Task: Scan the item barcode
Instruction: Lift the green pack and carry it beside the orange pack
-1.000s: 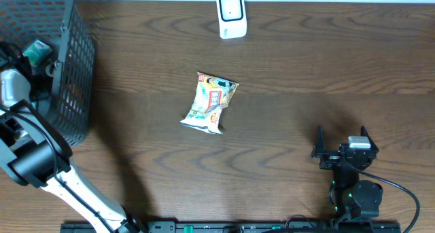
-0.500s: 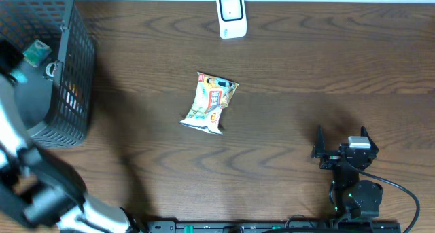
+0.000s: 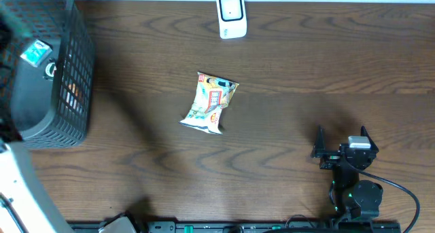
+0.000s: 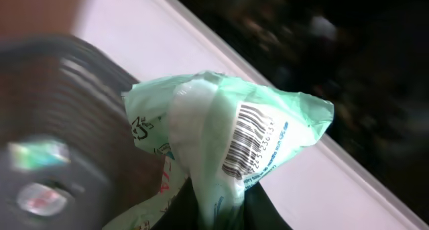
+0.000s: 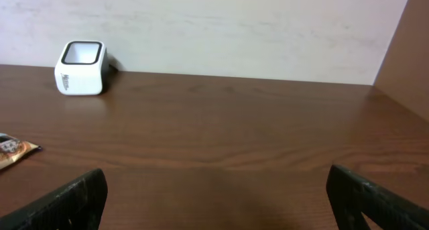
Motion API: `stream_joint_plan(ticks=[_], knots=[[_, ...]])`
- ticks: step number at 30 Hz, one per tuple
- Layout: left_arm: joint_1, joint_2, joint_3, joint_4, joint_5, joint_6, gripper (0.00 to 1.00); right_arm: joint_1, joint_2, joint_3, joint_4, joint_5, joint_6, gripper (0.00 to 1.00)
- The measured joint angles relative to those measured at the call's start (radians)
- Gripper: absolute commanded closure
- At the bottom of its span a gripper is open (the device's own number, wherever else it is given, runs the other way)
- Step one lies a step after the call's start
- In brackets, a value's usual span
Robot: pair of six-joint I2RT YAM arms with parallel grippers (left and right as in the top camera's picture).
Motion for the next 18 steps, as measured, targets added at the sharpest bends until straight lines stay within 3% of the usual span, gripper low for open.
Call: stream_joint_plan(ticks=[4,8,18], knots=[[-0.154,-0.034,0.000,-0.053,0.050,0.021,0.93,0.000,0.000,0.000,0.000,0.000,0.000,0.01],[-0.316,-0.021,0.000,-0.140,0.071,0.135,0.93,0.000,0.000,0.000,0.000,0.000,0.000,0.01],[-0.602,0.188,-0.003,-0.318,0.069,0.377,0.93,0.000,0.000,0.000,0.000,0.000,0.000,0.01]])
